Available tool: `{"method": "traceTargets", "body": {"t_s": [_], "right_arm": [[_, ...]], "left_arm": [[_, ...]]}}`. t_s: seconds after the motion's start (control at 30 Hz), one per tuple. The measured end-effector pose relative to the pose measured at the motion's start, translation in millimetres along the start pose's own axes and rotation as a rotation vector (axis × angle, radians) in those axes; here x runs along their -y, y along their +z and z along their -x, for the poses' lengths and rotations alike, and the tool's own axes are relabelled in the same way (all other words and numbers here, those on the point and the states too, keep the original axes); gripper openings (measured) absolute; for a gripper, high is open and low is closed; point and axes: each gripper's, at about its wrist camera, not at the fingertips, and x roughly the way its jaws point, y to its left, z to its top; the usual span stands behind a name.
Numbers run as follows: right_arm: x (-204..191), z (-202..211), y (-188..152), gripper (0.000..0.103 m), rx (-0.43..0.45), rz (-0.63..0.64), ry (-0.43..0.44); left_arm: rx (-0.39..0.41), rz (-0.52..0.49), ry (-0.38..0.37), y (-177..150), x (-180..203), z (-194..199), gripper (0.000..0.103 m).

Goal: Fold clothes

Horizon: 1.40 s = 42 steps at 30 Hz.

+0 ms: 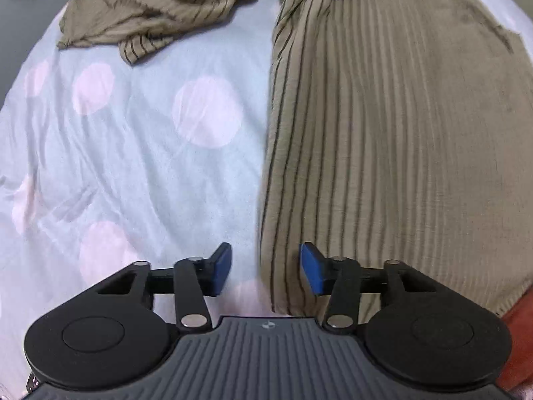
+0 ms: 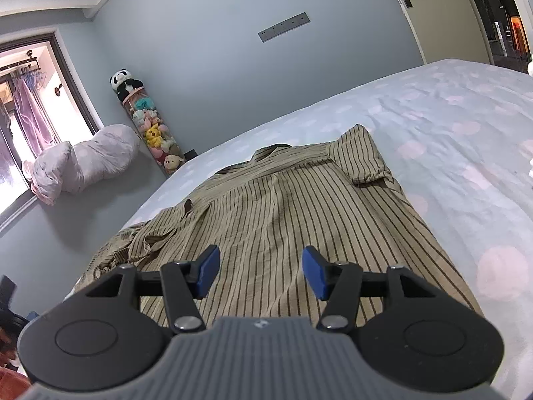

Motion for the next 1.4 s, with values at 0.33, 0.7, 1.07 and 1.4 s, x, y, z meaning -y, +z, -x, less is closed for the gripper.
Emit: {"method": "traceTargets", "body": {"t_s": [0.33, 0.7, 1.07, 1.4], "right_arm": [[3.5, -1.5, -0.6, 0.059, 0.003, -0.032, 0.018], [1.4, -4.3, -0.4, 0.060, -0.008, -0.023, 0.023], [-12.7, -33.6, -2.9, 0.061, -0.200, 0.069, -0.041], [-17.1, -38.7, -7.6, 0.061, -0.224, 0.093, -0.031]], "left_arm": [[0.023, -0.050, -0.046, -4.8, 7.7, -7.1, 0.001], [0.135, -0.183, -0.091, -3.3, 43.8, 49.5, 0.001], [0.100, -0.122, -0.086, -4.9, 6.3, 41.7, 0.025], [0.271, -0.035, -0.109, 50.4, -15.4, 46.1, 0.025]]}}
